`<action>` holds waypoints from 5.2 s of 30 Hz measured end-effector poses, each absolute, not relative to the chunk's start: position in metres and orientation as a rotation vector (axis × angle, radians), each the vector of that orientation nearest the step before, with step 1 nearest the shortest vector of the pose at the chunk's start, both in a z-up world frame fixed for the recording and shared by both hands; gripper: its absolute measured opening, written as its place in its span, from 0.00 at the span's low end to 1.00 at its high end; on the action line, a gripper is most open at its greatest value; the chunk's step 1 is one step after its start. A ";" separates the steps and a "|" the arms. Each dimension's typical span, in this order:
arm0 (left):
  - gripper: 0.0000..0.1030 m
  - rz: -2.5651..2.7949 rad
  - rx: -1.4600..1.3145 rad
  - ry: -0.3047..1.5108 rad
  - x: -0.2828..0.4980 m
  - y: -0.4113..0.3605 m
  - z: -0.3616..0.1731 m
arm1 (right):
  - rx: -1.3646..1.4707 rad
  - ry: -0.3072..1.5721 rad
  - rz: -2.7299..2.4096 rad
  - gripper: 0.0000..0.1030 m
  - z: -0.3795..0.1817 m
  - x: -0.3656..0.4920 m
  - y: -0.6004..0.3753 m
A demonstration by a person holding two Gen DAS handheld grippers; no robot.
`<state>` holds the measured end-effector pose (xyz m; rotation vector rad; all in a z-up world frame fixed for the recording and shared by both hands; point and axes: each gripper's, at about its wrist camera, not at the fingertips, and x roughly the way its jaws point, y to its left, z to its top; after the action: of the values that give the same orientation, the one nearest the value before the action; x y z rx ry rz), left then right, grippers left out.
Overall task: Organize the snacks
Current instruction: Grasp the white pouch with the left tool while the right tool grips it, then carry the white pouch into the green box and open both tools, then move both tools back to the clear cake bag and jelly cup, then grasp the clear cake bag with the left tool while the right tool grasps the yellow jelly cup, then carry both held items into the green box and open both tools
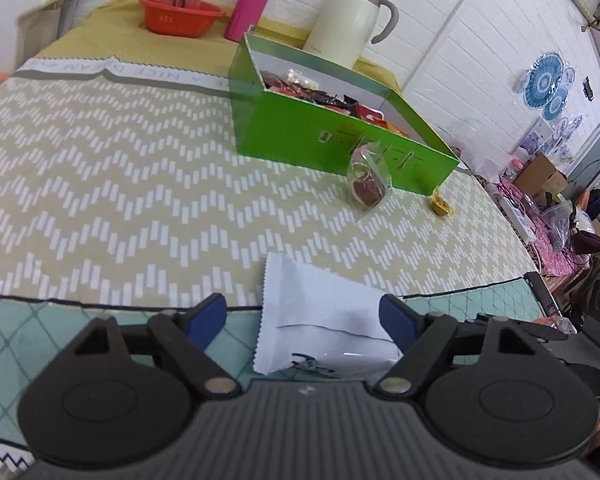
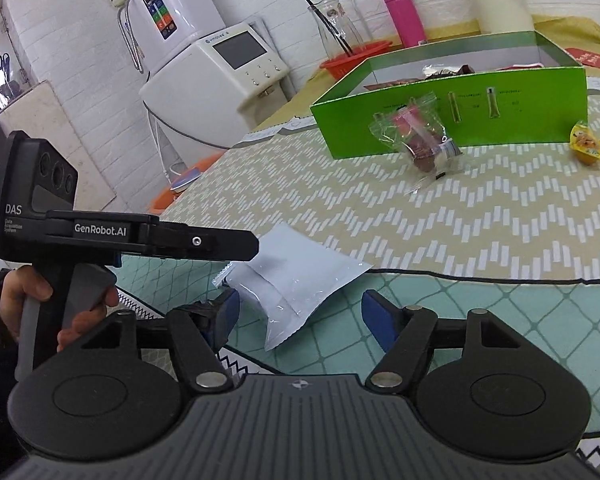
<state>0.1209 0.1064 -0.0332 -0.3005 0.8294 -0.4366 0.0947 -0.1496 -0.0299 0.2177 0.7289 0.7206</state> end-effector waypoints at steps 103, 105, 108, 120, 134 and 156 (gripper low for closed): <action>0.86 -0.334 -0.139 0.574 0.281 -0.029 0.063 | -0.010 0.292 0.378 1.00 0.049 0.222 -0.225; 0.86 -0.329 -0.134 0.572 0.274 -0.028 0.065 | -0.014 0.286 0.379 1.00 0.052 0.215 -0.226; 0.86 -0.325 -0.131 0.566 0.260 -0.026 0.067 | -0.017 0.287 0.376 1.00 0.055 0.205 -0.227; 0.86 -0.378 -0.292 0.662 0.206 -0.003 0.013 | -0.019 0.400 0.337 1.00 0.030 0.171 -0.251; 0.67 -0.427 -0.210 0.717 0.217 -0.019 -0.031 | -0.111 0.588 0.291 1.00 -0.022 0.200 -0.252; 0.37 -0.466 -0.208 0.741 0.209 -0.014 -0.034 | -0.106 0.624 0.321 0.61 -0.026 0.189 -0.235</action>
<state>0.2094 -0.0143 -0.0338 -0.2081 0.7409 -0.4659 0.1894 -0.2355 -0.0255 -0.1062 0.6242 0.3206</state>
